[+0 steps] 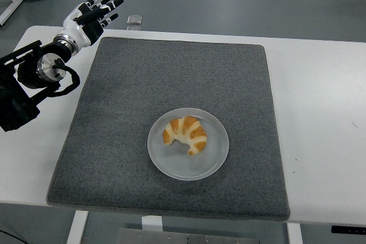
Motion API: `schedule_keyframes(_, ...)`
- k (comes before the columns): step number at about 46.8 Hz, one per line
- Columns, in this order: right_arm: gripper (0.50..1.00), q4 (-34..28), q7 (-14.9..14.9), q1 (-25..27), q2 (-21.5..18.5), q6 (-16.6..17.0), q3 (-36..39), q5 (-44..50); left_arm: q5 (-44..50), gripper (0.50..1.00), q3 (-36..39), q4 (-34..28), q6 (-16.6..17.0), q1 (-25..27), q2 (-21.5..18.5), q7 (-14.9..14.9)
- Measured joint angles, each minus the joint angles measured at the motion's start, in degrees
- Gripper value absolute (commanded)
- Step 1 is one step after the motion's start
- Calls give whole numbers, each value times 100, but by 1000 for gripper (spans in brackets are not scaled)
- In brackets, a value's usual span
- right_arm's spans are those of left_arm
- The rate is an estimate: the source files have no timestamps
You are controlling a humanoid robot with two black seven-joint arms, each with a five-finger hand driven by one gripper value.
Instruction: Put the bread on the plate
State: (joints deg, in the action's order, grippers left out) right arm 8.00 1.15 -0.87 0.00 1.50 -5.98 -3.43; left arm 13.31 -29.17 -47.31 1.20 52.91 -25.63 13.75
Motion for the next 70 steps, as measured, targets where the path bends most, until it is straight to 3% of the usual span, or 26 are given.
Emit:
schedule_keyframes(13,952,0,-1,-2,0,0,0,0,-288,1000,-1,423,-71,-18,248,171)
schedule_keyframes(37,952,0,-1,-1,0,0,0,0,-226,1000,-8,878,-250,19,298,97)
schedule_keyframes(45,952,0,-1,0,0,0,0,0,-215,1000,-28,1205,-230,47,568,75)
schedule_keyframes(70,952,5,-1,25,0,12,-42,20,-223,1000,-29,1251,-233,71,690,82)
